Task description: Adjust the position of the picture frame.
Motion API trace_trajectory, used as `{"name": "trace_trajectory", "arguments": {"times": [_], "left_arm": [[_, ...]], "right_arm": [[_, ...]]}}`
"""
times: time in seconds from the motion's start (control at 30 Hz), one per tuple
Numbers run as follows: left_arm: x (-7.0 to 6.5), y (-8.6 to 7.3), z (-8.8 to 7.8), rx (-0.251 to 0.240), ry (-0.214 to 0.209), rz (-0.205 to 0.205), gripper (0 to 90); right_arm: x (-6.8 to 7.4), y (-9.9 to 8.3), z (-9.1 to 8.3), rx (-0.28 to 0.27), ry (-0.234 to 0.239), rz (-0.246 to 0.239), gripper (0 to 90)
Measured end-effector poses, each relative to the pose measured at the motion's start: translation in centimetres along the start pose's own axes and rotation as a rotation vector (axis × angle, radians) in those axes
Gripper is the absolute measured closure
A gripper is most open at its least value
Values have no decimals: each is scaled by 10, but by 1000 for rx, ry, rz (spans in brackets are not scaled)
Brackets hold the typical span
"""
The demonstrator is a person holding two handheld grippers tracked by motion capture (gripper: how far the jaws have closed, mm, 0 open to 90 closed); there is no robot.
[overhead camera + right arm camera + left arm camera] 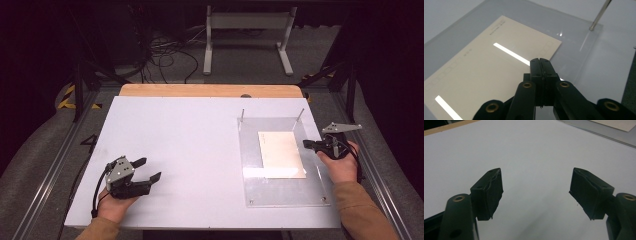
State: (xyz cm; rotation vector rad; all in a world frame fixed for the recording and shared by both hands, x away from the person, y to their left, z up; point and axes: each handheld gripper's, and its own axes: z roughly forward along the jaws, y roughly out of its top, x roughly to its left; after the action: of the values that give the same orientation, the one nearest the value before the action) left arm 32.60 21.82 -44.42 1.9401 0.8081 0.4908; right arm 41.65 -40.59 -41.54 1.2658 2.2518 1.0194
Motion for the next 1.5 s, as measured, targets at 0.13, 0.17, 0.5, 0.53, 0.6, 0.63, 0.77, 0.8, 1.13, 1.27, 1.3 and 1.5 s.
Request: {"name": "trace_trajectory", "arguments": {"times": [0.13,0.17,0.5,0.53,0.6,0.63,0.77,0.8,1.13,1.27,1.3,1.5], "left_arm": [[-1,0,1,1,-1,9,263],[0,0,1,2,-1,10,263],[-1,-1,1,9,3,4,262],[-1,-1,1,9,-1,2,262],[-1,-2,1,7,-1,0,262],[-1,-2,1,7,-1,0,262],[-1,-2,1,12,-2,3,262],[-1,-2,1,12,-1,5,262],[-2,-2,4,19,-7,8,261],[-2,-2,5,20,-13,4,261],[-2,-1,6,18,-12,10,261],[-2,0,8,22,-14,10,260]], "right_arm": [[-11,-2,4,21,-51,19,892],[-13,-2,5,27,-61,22,892],[-29,-10,15,126,-152,61,893],[-30,-11,15,134,-152,64,894],[-32,-13,15,128,-145,65,894],[-32,-13,15,128,-145,65,894],[-29,-13,12,152,-134,49,894],[-28,-13,12,154,-125,44,894],[-26,-11,14,158,-101,47,896],[-25,-11,14,160,-99,54,896],[-24,-11,15,160,-97,54,896],[-17,-9,16,171,-96,42,896]]}}
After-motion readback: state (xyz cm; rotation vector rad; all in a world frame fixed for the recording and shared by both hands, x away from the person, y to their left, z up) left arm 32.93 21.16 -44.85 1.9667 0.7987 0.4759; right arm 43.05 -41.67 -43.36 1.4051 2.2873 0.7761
